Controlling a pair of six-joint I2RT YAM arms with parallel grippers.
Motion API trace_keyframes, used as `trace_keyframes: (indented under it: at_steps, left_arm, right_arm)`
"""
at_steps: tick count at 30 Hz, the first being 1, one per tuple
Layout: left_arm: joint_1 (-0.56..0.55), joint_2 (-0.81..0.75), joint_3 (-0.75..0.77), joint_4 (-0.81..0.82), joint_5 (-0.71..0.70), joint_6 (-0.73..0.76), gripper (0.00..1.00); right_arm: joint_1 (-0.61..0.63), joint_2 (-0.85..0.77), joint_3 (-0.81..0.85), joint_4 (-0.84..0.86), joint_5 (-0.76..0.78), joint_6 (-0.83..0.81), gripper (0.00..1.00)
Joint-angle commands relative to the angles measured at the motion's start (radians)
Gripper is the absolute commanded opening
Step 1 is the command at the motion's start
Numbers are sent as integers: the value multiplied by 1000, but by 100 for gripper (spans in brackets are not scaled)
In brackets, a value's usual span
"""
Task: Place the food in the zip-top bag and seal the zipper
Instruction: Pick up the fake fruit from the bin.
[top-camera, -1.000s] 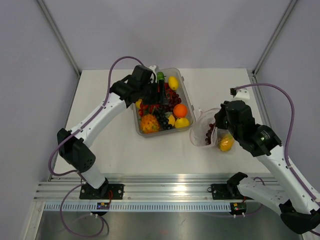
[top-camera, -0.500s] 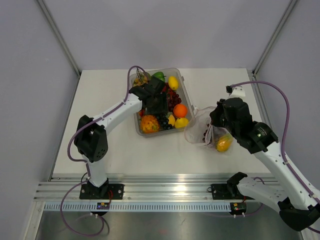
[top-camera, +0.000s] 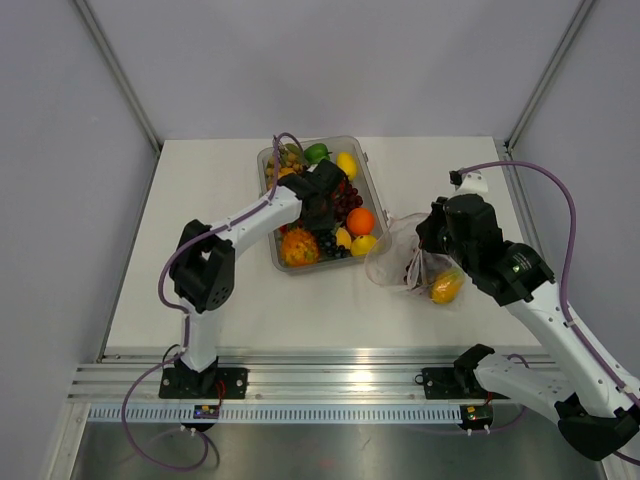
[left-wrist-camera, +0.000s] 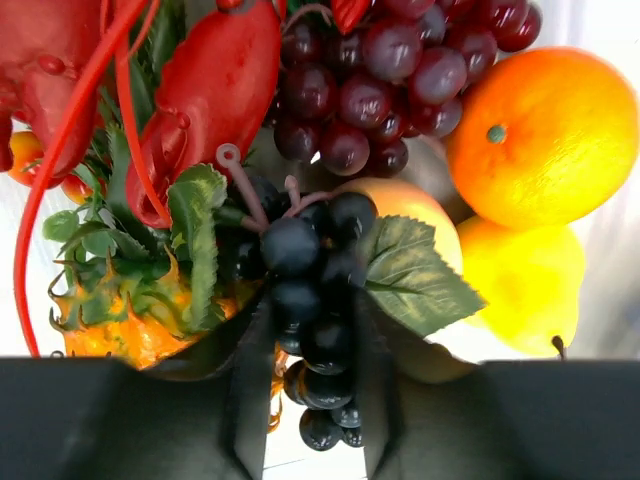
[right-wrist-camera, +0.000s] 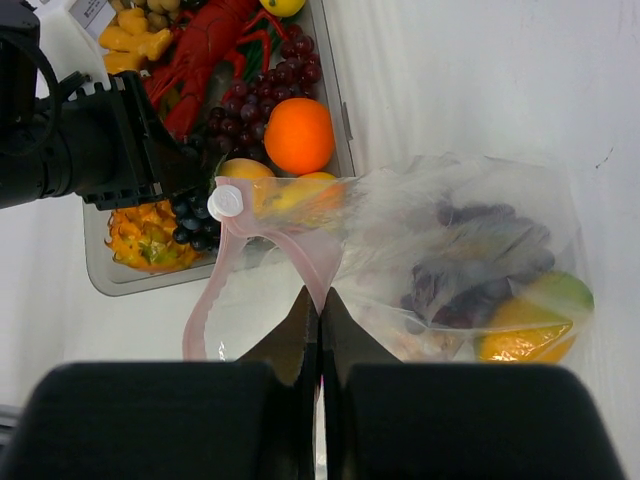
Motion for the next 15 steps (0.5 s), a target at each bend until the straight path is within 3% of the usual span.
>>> trace_keyframes:
  at_steps: [1,6,11,15]
  left_arm:
    - [-10,0,65,4,-60,11,28]
    - [-12,-59,80,-23,-81,39,8]
    - [-15,-239,25,9,-78,71,0]
    - [-15,-316,36,10,-80,100,0]
  right_arm:
    - [-4,-9,43,59,-13,16,0]
    - [-4,-6,49,58,-15,16,0]
    - [-2,-3,44,69,-31,24,0]
    - [-2,21,52,93,-67,27,0]
